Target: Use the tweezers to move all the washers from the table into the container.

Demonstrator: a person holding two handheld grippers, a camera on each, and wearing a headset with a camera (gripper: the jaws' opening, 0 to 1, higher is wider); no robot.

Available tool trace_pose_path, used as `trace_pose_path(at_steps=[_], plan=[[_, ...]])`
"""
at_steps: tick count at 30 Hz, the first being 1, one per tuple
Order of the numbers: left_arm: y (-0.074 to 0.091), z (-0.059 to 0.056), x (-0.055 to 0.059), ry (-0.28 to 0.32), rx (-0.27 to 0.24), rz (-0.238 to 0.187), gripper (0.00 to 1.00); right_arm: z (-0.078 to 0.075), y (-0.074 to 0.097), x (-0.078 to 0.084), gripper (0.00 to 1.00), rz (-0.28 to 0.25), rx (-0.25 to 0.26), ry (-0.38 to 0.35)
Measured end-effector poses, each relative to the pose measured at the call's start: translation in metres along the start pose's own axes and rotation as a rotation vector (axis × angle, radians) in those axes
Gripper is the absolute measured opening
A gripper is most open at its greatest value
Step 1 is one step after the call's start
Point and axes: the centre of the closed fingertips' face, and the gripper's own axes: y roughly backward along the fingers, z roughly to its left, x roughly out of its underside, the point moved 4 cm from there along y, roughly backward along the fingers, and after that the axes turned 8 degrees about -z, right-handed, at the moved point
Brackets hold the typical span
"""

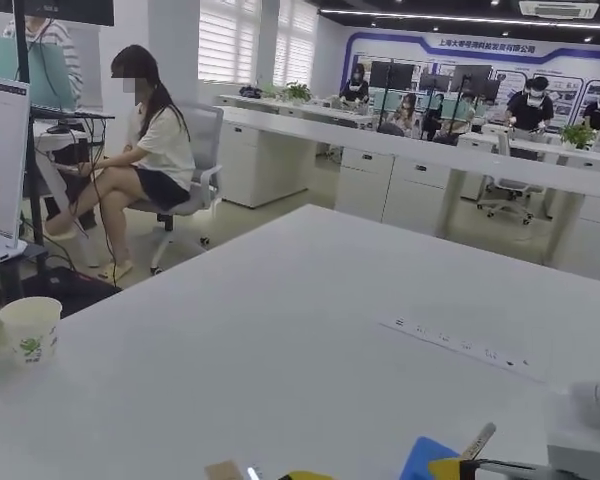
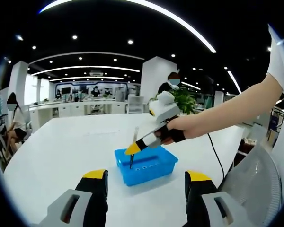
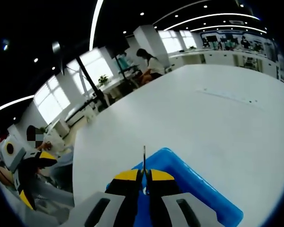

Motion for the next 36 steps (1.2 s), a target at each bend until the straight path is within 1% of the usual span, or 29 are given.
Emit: trace_pose_path(at_steps=[2, 5, 13, 18, 23, 25, 26, 27, 28, 30, 33, 36], plan=[[0.000, 0.000, 0.000, 0.000, 0.003, 0.001, 0.66, -0.003, -0.002, 0.001, 0.03, 0.009, 0.003, 0.005], [-0.001, -0.001, 0.001, 0.001, 0.005, 0.003, 0.66, -0.004, -0.002, 0.003, 0.03, 0.016, 0.003, 0.011], [-0.001, -0.001, 0.003, 0.003, 0.005, 0.015, 0.66, -0.006, -0.003, 0.011, 0.03, 0.044, -0.017, 0.045], [-0.002, -0.001, 0.005, 0.001, 0.009, 0.027, 0.66, -0.005, -0.004, 0.011, 0.03, 0.048, -0.040, 0.107], [-0.002, 0.000, 0.005, 0.023, 0.007, 0.021, 0.66, -0.004, -0.006, 0.013, 0.04, 0.059, -0.059, 0.156], [-0.002, -0.002, 0.005, 0.064, 0.024, 0.023, 0.68, -0.004, -0.006, 0.012, 0.04, 0.054, -0.067, 0.162], [-0.002, -0.004, 0.005, 0.094, 0.037, 0.022, 0.70, -0.004, -0.006, 0.012, 0.04, 0.051, -0.071, 0.161], [-0.002, -0.005, 0.005, 0.099, 0.048, 0.024, 0.73, -0.004, -0.006, 0.012, 0.04, 0.050, -0.075, 0.164], [-0.003, -0.006, 0.006, 0.099, 0.058, 0.034, 0.74, -0.004, -0.005, 0.011, 0.04, 0.046, -0.076, 0.167], [-0.002, -0.008, 0.008, 0.093, 0.076, 0.051, 0.74, -0.004, -0.003, 0.008, 0.04, 0.034, -0.076, 0.168], [-0.002, -0.015, 0.011, 0.070, 0.110, 0.080, 0.73, 0.000, 0.003, 0.000, 0.04, -0.005, -0.085, 0.150], [-0.001, -0.017, 0.012, 0.072, 0.132, 0.095, 0.71, 0.004, 0.007, -0.005, 0.04, -0.021, -0.093, 0.150]])
